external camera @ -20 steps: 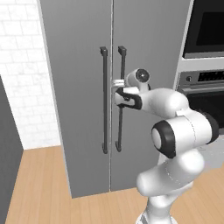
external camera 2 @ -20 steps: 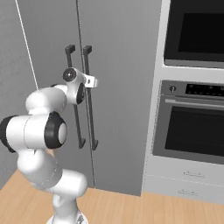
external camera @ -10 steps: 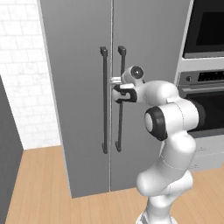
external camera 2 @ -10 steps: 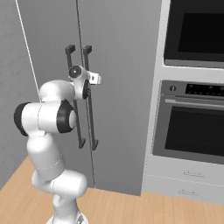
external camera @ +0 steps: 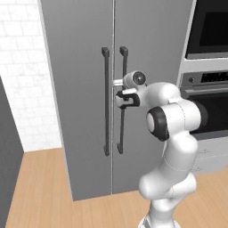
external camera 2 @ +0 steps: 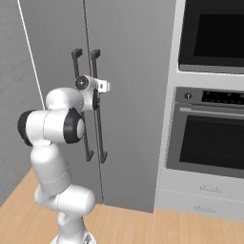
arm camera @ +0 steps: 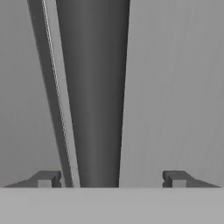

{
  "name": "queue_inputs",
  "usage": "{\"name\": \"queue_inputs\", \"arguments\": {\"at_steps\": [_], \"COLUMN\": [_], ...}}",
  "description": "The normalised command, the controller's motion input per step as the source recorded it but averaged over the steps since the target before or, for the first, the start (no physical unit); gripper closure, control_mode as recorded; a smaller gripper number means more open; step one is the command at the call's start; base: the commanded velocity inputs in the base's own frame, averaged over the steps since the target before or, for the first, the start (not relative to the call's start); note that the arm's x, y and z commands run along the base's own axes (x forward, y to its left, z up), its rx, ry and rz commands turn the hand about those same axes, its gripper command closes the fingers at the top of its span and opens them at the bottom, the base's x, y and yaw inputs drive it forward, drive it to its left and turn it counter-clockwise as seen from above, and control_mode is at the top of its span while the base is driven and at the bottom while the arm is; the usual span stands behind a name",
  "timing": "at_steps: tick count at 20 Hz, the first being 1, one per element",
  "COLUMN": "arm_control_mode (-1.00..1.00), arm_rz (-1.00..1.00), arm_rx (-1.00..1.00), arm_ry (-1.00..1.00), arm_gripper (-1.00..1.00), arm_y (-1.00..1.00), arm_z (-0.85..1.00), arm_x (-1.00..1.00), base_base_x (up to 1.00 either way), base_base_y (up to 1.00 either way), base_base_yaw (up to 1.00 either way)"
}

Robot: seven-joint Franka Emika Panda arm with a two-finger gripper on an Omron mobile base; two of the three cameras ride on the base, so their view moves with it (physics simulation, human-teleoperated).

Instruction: Take the strawberry from the fridge and place it on top of the pancake, located on the dining counter.

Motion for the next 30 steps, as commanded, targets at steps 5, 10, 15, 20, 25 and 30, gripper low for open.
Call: {"name": "queue_inputs", "arguments": {"at_steps": [5,10,15,20,25,30], "arm_control_mode": [-1.00,-1.00,-1.00,-1.00,-1.00,-1.00], "arm_rz": [-0.14,-0.15,-0.04,0.00,0.03,0.03], "arm_rx": [-0.08,0.06,0.22,0.25,0.23,0.24], "arm_ry": [-0.08,0.04,0.01,-0.02,-0.10,-0.05], "arm_gripper": [1.00,1.00,1.00,1.00,1.00,1.00], "arm_y": [0.04,-0.59,-1.00,-1.00,-1.00,-1.00], "arm_z": [-0.46,-0.22,-0.04,-0.04,0.00,0.00], "arm_x": [0.77,0.29,-0.39,-0.64,-0.80,-0.85], "base_base_x": [0.00,0.00,0.00,0.00,0.00,0.00], "base_base_y": [0.00,0.00,0.00,0.00,0.00,0.00], "base_base_yaw": [0.00,0.00,0.00,0.00,0.00,0.00]}}
